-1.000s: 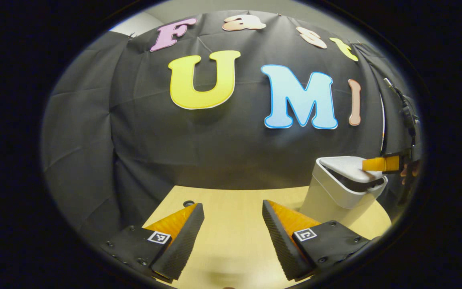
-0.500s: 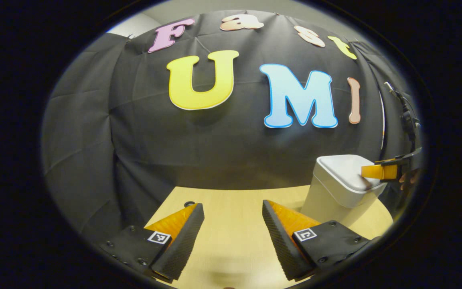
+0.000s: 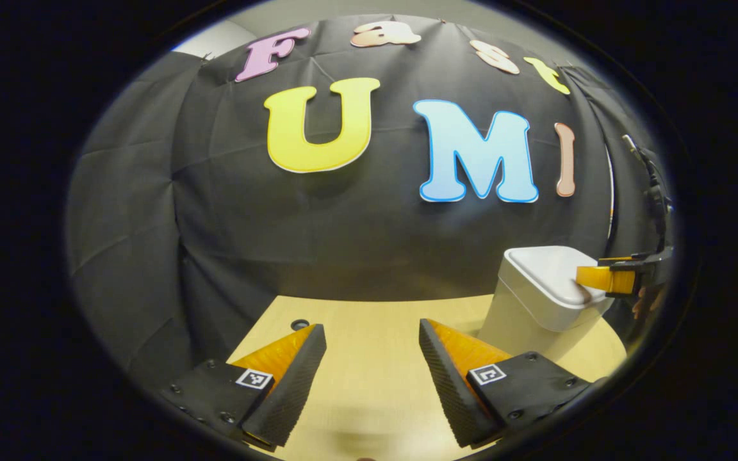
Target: Press the lid of the desktop garbage bin to open it, pick up the crumpled paper on the desktop and throw it into the bin, then pick up the pop can on the desktop and drop it into the bin, and finally close the garbage bin lid.
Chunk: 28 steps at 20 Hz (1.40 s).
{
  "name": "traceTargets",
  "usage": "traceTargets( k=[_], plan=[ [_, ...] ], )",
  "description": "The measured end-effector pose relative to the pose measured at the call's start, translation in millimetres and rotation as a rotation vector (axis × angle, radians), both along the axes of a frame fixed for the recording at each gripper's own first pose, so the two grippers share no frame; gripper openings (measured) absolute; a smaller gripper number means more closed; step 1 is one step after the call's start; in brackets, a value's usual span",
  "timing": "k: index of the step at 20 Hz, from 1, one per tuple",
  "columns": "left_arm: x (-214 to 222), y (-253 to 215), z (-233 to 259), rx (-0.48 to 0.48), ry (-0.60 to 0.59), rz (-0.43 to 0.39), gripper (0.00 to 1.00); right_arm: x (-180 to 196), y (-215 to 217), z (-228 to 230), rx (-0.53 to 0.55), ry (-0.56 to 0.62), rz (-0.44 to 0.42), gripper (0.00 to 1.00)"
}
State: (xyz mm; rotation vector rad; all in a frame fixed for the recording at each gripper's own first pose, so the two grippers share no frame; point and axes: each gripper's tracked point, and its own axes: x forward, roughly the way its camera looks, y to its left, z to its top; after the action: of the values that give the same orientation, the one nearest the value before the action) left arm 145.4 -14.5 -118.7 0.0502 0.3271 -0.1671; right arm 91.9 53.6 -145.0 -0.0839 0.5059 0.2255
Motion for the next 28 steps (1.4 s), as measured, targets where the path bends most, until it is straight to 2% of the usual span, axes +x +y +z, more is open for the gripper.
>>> traceTargets(
  k=[4, 10, 16, 20, 24, 28],
  plan=[
    [-1, -1, -1, -0.005, 0.007, -0.005, 0.96, 0, -1, -6, 0.009, -0.044, 0.016, 0.96],
    [-2, -4, 3, -0.001, -0.005, -0.018, 0.98, -1, 0, -3, 0.027, -0.087, 0.010, 0.96],
    [-4, -7, 27, 0.004, -0.075, -0.028, 0.98, -3, 2, 5, 0.033, -0.111, -0.005, 0.96],
    [-12, -9, 60, -0.010, -0.152, -0.034, 0.93, -25, 20, 45, 0.018, -0.249, 0.041, 0.96],
    [-26, -7, 89, -0.018, -0.218, -0.037, 0.98, -58, 37, 78, 0.048, -0.320, 0.061, 0.95],
    [-44, -6, 104, -0.037, -0.253, -0.039, 0.97, -83, 45, 102, 0.049, -0.387, 0.061, 0.95]
  ],
)
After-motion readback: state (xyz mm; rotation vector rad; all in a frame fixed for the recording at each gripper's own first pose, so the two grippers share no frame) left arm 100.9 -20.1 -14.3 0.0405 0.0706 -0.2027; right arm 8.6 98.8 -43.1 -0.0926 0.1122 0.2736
